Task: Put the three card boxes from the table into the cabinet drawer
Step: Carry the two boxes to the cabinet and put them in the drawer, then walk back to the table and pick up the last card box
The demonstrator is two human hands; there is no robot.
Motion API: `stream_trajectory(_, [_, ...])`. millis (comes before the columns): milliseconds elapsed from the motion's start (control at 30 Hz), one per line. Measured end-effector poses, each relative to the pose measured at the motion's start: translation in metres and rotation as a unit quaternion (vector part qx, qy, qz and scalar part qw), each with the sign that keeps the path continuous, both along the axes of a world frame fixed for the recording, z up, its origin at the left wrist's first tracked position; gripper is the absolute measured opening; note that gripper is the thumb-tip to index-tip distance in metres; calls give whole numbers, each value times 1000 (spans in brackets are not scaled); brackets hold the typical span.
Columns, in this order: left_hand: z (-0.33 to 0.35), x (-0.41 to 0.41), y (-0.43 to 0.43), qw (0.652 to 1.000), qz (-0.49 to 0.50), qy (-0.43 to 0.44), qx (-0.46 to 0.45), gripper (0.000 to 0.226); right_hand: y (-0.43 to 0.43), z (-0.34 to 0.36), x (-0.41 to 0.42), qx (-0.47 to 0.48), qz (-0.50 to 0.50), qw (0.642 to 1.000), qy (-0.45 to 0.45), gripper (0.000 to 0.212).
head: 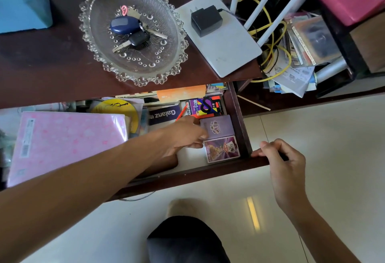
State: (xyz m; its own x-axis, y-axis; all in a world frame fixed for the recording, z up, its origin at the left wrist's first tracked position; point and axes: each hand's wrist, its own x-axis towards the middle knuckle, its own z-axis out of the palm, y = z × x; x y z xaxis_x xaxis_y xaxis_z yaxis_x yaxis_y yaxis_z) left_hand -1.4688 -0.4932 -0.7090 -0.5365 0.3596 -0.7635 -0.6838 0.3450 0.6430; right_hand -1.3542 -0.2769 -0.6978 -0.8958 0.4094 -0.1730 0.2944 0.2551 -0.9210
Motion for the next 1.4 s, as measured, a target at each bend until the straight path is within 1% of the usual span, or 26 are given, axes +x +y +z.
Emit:
stream_trajectory(67, [3,2,0,1000,-1,5,2,21,-1,-1,0,-1,-9,1000,5,33])
stream_trajectory(133, [11,4,-3,1000,12,-1,22,19,-2,-2,0,-7,-15,1000,11,33])
stream_trajectory(167, [16,6,-7,999,17,-5,32,20,-2,-2,1,-10,-16,1000,14,34])
stream_trajectory(200, [22,12,-16,999,12,9,34,27,-2,-1,1,-13,-12,1000,17,34])
stream_trajectory(233, [29,21,-29,999,-7,50,22,37,-1,0,0,-15,-6,1000,19,34])
stream_trajectory(267, [39,35,-48,992,-41,117,1,38,0,1,0,-15,2,1000,21,33])
stream_trajectory(333, [63,69,-93,957,-110,266,-46,40,1,1,0,-11,12,1000,24,33])
stream_trajectory(400, [84,103,-139,916,-172,339,-128,39,1,0,1,-8,9,999,30,33])
stream_trajectory(467, [88,126,-172,870,-226,383,-214,37,1,-2,2,-3,6,999,42,33])
stream_trajectory(567, [67,141,-190,817,-234,446,-280,40,5,-6,6,23,23,999,43,31])
stream_trajectory(633, [54,145,-191,791,-241,477,-297,38,6,-6,6,36,28,999,17,29])
stream_trajectory(700, [54,143,-187,783,-245,483,-307,35,1,7,3,36,14,999,-29,25])
stream_trajectory(767, [71,139,-182,797,-243,453,-318,36,-8,28,0,16,-3,996,-90,21])
stream_trajectory(833, [98,140,-176,826,-232,393,-332,40,-16,56,-1,26,7,988,-155,21])
stream_trajectory(900, [134,148,-175,864,-214,297,-345,43,-22,94,3,64,27,962,-263,38])
stream_trajectory(933, [156,156,-178,893,-168,236,-345,46,-25,118,7,87,42,943,-319,45])
stream_trajectory(967, [182,166,-183,921,-91,172,-339,47,-27,145,13,104,59,924,-364,48])
stream_trajectory(1000, [209,178,-189,939,-6,107,-327,46,-31,176,19,110,79,908,-397,48])
stream_trajectory(1033, [240,191,-196,947,59,53,-311,43,-37,210,25,105,102,894,-423,48])
stream_trajectory(1100, [299,224,-208,954,121,-11,-275,37,-52,281,41,87,152,874,-452,46])
stream_trajectory(1200, [393,278,-229,956,188,-69,-215,31,-76,389,75,75,200,866,-453,37])
stream_trajectory(1300, [485,341,-246,951,197,-80,-222,25,-90,486,117,80,223,859,-453,22])
stream_trajectory(1400, [562,402,-255,947,221,-82,-220,26,-96,561,152,93,273,850,-441,16])
